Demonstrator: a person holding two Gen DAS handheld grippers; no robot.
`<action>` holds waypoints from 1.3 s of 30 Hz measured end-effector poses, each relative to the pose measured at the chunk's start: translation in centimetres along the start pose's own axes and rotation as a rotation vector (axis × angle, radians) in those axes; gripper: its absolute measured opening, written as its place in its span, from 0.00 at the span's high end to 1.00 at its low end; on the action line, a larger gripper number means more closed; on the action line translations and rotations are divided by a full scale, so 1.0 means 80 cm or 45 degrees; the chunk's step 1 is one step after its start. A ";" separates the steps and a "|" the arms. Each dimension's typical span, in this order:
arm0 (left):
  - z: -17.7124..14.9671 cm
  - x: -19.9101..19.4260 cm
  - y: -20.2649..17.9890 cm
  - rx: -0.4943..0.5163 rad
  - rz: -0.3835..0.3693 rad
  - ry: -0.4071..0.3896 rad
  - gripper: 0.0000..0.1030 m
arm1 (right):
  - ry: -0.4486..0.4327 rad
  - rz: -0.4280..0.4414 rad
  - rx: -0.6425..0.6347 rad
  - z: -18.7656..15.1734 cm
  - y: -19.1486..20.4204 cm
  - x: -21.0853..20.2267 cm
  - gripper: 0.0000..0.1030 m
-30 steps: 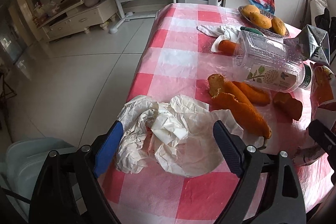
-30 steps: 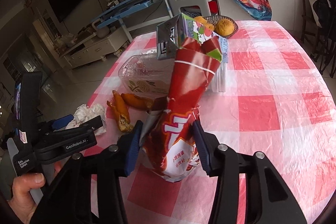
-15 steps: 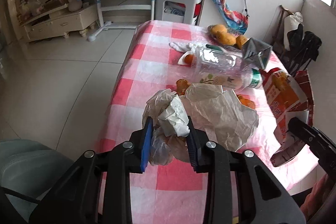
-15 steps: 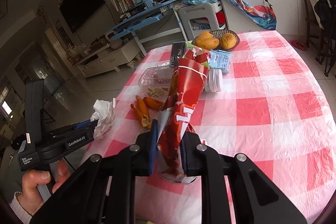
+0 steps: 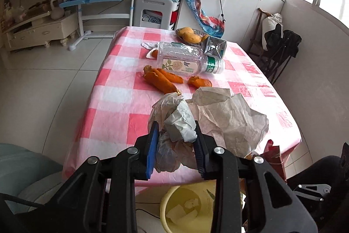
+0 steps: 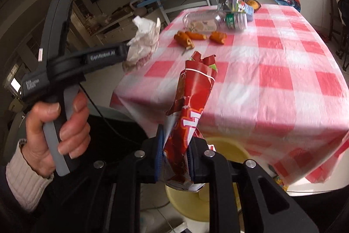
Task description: Collect trash
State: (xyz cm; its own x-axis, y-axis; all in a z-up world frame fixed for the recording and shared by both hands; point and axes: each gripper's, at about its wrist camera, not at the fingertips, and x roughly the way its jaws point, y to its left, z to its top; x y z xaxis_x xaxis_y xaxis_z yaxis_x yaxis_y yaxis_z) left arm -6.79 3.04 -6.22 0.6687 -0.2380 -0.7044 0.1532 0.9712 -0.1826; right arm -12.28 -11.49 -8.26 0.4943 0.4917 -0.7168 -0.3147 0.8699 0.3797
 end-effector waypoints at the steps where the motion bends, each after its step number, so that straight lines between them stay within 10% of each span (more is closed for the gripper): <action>1: -0.006 -0.004 -0.003 0.011 -0.004 0.005 0.72 | 0.021 -0.003 0.004 -0.007 0.000 0.002 0.81; 8: -0.042 -0.012 -0.022 0.049 -0.037 0.085 0.71 | 0.116 -0.089 0.025 -0.027 -0.010 0.017 0.63; 17: -0.095 0.012 -0.053 0.194 -0.084 0.381 0.58 | -0.073 -0.171 0.222 -0.029 -0.048 -0.012 0.46; 27: -0.073 -0.027 -0.033 0.103 0.033 0.136 0.34 | -0.185 -0.347 0.227 0.033 -0.079 -0.020 0.28; 33: -0.047 -0.052 -0.020 0.038 0.167 -0.091 0.24 | -0.083 -0.507 0.233 0.111 -0.140 0.033 0.25; 39: -0.029 -0.041 -0.011 0.004 0.211 -0.102 0.24 | -0.003 -0.635 0.209 0.158 -0.188 0.092 0.19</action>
State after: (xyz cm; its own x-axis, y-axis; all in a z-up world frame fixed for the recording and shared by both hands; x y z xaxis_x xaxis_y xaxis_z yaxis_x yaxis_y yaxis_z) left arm -10.80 2.97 -5.32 0.7408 -0.0728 -0.6678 0.0381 0.9971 -0.0665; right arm 6.37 -20.52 -11.84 0.5535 0.0163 -0.8327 0.0903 0.9927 0.0794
